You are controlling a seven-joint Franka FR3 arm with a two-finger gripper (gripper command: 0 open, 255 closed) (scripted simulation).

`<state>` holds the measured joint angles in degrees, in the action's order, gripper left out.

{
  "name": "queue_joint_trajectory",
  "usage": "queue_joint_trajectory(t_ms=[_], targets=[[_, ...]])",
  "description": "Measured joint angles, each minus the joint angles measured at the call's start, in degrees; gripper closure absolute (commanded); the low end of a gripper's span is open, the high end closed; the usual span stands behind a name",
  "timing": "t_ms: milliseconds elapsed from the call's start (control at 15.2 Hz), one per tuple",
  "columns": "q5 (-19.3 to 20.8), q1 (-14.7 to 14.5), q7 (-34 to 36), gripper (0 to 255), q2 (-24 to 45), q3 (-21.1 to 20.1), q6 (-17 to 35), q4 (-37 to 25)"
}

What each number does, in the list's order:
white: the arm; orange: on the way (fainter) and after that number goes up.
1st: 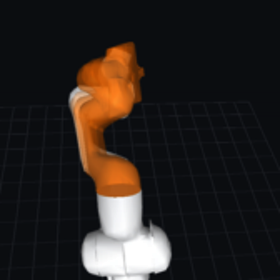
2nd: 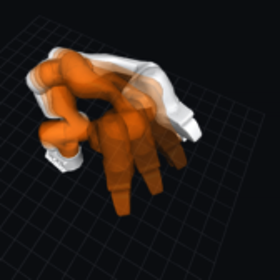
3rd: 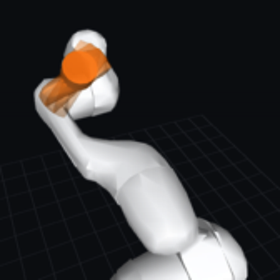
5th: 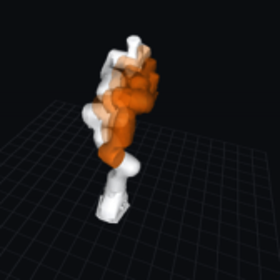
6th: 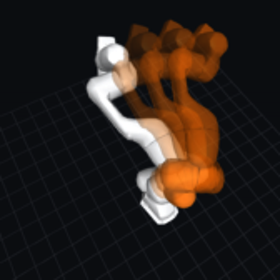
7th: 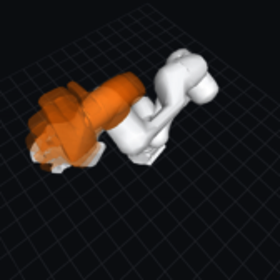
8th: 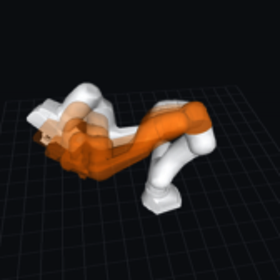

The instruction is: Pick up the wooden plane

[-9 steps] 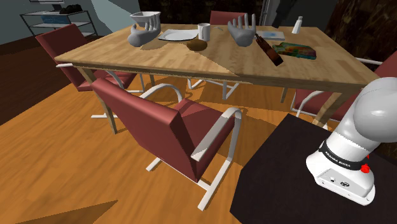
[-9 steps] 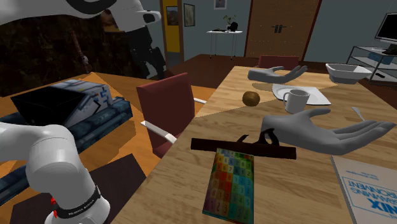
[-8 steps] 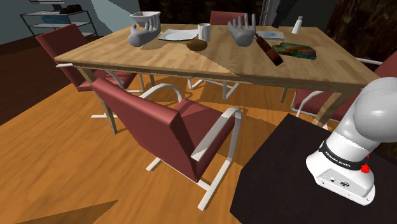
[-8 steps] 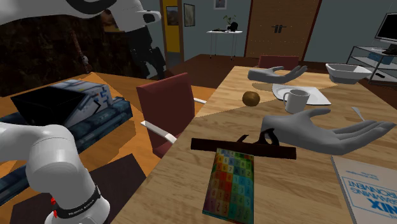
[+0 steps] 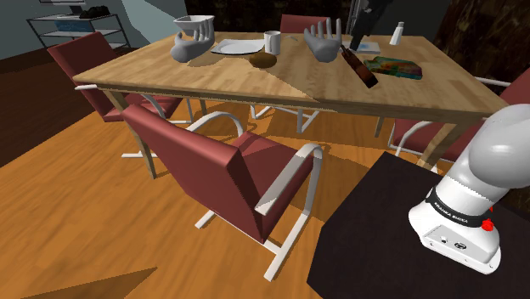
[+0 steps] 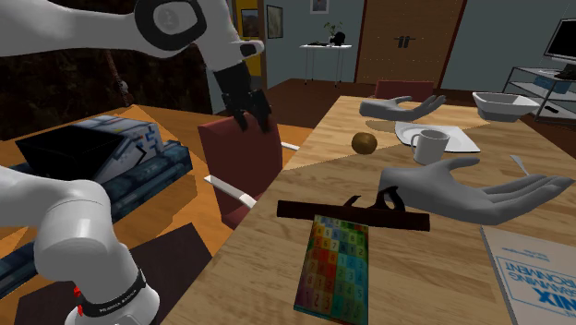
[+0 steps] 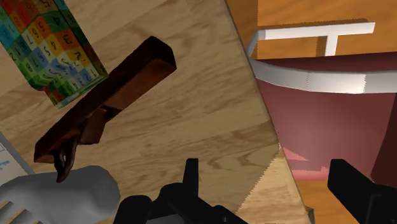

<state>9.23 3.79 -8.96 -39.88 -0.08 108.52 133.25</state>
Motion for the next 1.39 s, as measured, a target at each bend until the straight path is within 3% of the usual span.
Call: queue_joint_trajectory(t_ms=[924, 1386], targets=[[17.44, 11.0, 7.72, 0, 19.81, 1.33, 19.93, -2.69], [27.14, 15.73, 14.19, 0, 29.52, 1.9, 24.98, -8.34]])
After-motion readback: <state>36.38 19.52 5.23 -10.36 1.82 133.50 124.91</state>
